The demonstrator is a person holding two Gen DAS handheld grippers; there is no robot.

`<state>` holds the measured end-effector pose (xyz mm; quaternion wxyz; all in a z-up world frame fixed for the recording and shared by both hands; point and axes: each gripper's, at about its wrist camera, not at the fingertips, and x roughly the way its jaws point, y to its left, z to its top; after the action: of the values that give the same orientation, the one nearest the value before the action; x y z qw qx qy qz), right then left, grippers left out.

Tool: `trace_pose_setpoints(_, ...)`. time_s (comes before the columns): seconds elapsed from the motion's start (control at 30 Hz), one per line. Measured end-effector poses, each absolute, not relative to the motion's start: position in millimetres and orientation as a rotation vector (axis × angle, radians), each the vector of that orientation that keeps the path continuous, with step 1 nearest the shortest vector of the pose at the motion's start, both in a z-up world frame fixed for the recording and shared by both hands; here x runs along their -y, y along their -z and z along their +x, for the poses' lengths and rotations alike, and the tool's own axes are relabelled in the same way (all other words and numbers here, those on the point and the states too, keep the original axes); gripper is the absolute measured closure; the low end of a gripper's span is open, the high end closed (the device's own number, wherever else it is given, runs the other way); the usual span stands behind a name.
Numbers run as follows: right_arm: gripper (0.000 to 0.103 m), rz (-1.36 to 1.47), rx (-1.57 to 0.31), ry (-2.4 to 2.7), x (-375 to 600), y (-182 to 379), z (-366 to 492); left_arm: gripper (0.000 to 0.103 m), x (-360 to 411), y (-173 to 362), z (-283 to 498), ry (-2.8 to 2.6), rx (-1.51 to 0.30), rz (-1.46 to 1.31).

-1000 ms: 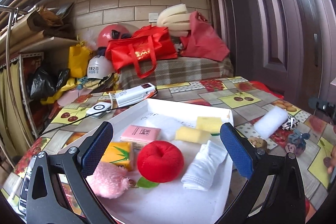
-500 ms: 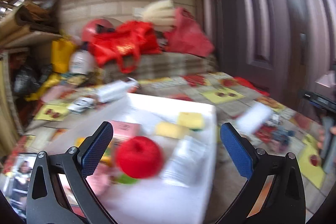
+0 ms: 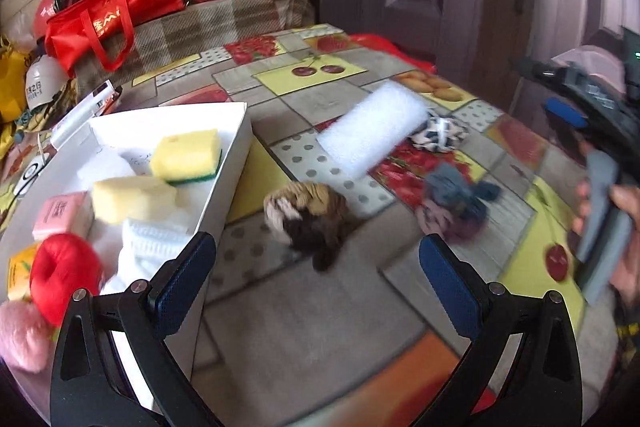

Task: Organize soft objects
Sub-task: 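Grasp the brown rope toy with the left tool while the right tool grasps the blue knotted cloth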

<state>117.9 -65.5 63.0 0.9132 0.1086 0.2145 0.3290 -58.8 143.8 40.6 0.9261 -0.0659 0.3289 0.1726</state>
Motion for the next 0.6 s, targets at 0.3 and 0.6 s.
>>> trace_pose_setpoints(0.3,0.0,0.337,-0.546,-0.67,78,-51,139,0.001,-146,-31,3,-0.436,-0.772,-0.028)
trace_pose_setpoints(0.6,0.0,0.388,-0.599,-0.728,77,-44,137,0.064,-157,-20,13,-0.366,-0.844,-0.099)
